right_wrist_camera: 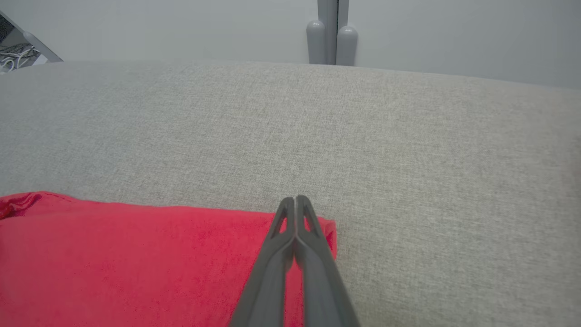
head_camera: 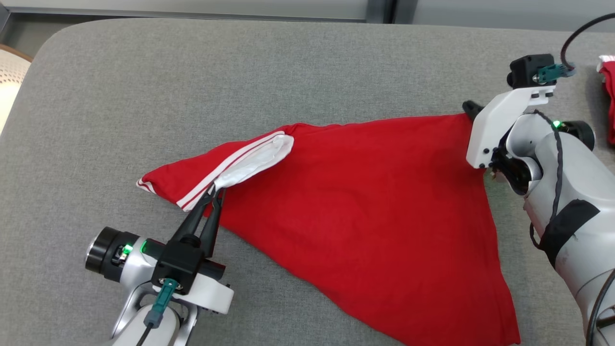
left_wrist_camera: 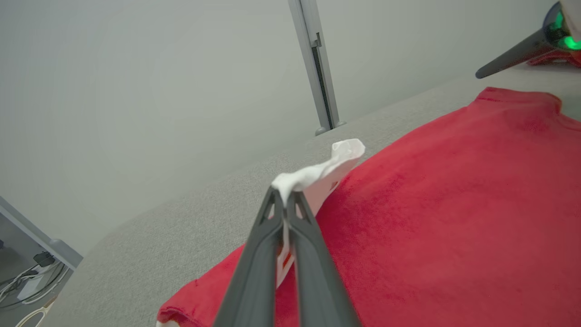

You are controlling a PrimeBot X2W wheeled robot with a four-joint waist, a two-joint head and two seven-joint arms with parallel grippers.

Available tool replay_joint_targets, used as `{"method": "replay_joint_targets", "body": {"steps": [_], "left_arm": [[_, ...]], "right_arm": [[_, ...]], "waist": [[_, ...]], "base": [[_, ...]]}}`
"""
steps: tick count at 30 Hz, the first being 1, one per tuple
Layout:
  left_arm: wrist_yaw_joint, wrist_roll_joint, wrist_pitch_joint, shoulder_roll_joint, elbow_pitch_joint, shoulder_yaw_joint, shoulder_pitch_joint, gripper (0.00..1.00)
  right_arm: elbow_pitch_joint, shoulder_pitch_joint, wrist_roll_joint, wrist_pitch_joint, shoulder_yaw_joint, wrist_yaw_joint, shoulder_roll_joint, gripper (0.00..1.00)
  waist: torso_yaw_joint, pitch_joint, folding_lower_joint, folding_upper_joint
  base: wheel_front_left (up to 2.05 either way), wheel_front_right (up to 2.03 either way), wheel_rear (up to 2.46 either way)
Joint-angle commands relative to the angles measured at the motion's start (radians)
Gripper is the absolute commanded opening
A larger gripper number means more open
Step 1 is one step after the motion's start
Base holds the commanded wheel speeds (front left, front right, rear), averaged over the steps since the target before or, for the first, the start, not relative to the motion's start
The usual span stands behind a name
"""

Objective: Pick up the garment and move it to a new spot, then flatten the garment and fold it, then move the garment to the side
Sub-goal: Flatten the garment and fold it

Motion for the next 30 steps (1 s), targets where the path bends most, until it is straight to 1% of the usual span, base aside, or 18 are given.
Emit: {"method": "replay_joint_targets", "body": {"steps": [1, 4, 7, 9, 10, 11, 12, 14, 16, 23, 29, 30], "left_arm": [[0.009, 0.005, -0.002, 0.008, -0.009, 0.007, -0.005, 0.00], [0.014, 0.008, -0.002, 0.017, -0.044, 0.025, -0.012, 0.00], [0.003, -0.006, -0.002, 0.035, -0.079, 0.054, -0.031, 0.00], [-0.001, -0.011, -0.002, 0.054, -0.088, 0.074, -0.042, 0.00], [0.000, -0.011, -0.002, 0.061, -0.095, 0.085, -0.047, 0.00], [0.001, -0.013, -0.002, 0.068, -0.099, 0.092, -0.048, 0.00], [0.002, -0.017, -0.002, 0.076, -0.101, 0.100, -0.047, 0.00], [0.006, -0.025, -0.001, 0.087, -0.104, 0.116, -0.044, 0.00], [0.008, -0.030, -0.001, 0.090, -0.104, 0.121, -0.034, 0.00], [0.001, -0.030, -0.001, 0.078, -0.098, 0.103, -0.037, 0.00], [-0.004, -0.023, -0.001, 0.068, -0.089, 0.087, -0.053, 0.00], [-0.003, -0.022, -0.001, 0.069, -0.088, 0.085, -0.053, 0.00]], "right_arm": [[-0.006, -0.010, -0.004, -0.018, 0.004, 0.000, -0.009, 0.00], [-0.016, -0.022, -0.007, -0.083, 0.009, 0.000, -0.011, 0.00], [-0.021, -0.030, -0.003, -0.126, 0.010, 0.000, -0.012, 0.00], [-0.010, -0.030, 0.018, -0.117, 0.004, 0.000, -0.005, 0.00], [-0.001, -0.023, 0.031, -0.093, 0.007, 0.000, 0.003, 0.00], [0.007, -0.012, 0.041, -0.062, 0.013, 0.000, 0.012, 0.44], [0.011, -0.005, 0.053, -0.032, 0.019, 0.000, 0.016, 1.00], [0.015, -0.002, 0.071, 0.012, 0.029, 0.000, 0.018, 1.00], [0.020, -0.005, 0.085, 0.026, 0.032, 0.000, 0.023, 1.00], [0.078, -0.038, 0.094, 0.037, 0.038, 0.000, 0.042, 1.00], [0.112, -0.065, 0.086, 0.019, 0.043, 0.000, 0.040, 1.00], [0.117, -0.070, 0.086, 0.015, 0.044, 0.000, 0.043, 0.92]], "waist": [[-0.005, -0.003, 0.0000, 0.0000], [-0.016, -0.011, 0.0000, 0.0000], [-0.029, -0.018, 0.0000, 0.0000], [-0.039, -0.021, 0.0000, 0.0000], [-0.045, -0.022, 0.0000, 0.0000], [-0.050, -0.022, 0.0000, 0.0000], [-0.055, -0.020, 0.0000, 0.0000], [-0.063, -0.009, 0.0000, 0.0000], [-0.067, 0.004, 0.0000, 0.0000], [-0.046, 0.033, 0.0000, 0.0000], [-0.022, 0.038, 0.0000, 0.0000], [-0.020, 0.039, 0.0000, 0.0000]], "base": [[0.00, 0.00, 0.00], [0.00, 0.00, 0.00], [0.00, 0.00, 0.00], [0.00, 0.00, 0.00], [0.00, 0.00, 0.00], [0.00, 0.00, 0.00], [0.00, 0.00, 0.00], [0.00, 0.00, 0.00], [0.00, 0.00, 0.00], [0.00, 0.00, 0.00], [0.00, 0.00, 0.00], [0.00, 0.00, 0.00]]}}
